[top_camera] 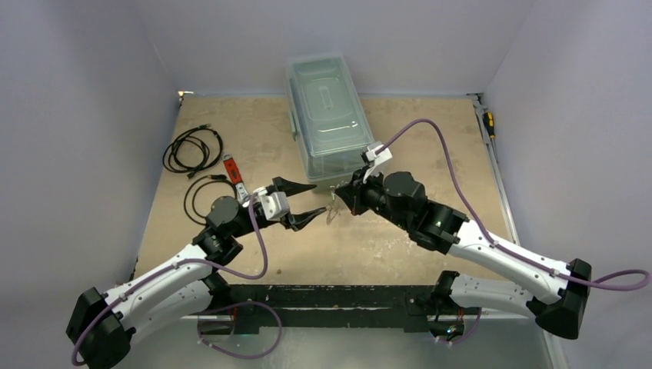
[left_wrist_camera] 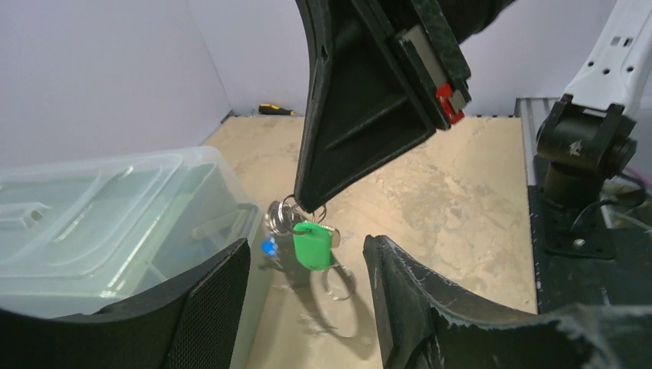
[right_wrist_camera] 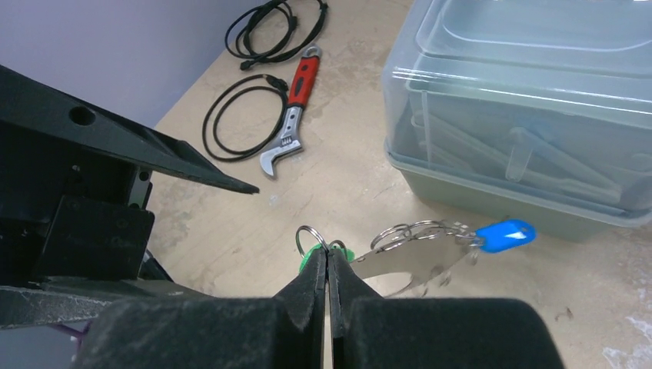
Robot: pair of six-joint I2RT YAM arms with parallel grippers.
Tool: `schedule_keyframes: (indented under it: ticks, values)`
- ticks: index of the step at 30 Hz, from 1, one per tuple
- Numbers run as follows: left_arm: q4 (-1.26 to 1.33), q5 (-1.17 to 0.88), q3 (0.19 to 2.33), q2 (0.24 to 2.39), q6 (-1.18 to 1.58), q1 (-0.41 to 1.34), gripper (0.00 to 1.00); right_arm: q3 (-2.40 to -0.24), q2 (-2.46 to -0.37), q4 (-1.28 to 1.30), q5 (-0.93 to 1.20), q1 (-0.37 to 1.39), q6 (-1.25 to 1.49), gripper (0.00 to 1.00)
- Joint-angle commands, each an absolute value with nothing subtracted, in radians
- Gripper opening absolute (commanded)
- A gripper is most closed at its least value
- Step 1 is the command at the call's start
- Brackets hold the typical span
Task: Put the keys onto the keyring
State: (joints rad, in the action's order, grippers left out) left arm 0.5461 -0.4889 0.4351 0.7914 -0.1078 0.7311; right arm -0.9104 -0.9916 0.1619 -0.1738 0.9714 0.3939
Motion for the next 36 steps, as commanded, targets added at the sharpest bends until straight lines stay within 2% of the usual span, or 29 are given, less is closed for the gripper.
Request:
schedule_keyframes:
  ticks: [1, 7, 14, 23, 36]
  values:
    - [0.638, -0.431, 0.439, 0.825, 0.033, 0.752, 0.56, -0.947, -1.017, 0.111, -0.33, 1.031, 0.419, 0.0]
    - [0.633, -0.361, 0.449, 0.855, 0.074, 0.758, 0.53, -0.991, -1.068, 0.122, -0.451, 1.098, 0.421, 0.0]
    - [0.548, -0.317, 0.459, 0.852, 0.055, 0.759, 0.51, -0.986, -1.06, 0.101, -0.48, 1.104, 0.443, 0.0]
    - [0.579, -0.365, 0.464, 0.9, 0.074, 0.762, 0.45, -0.986, -1.068, 0.097, -0.48, 1.111, 0.447, 0.0]
    - [0.664, -0.405, 0.464, 0.968, 0.126, 0.762, 0.43, -0.983, -1.081, 0.07, -0.474, 1.127, 0.451, 0.0]
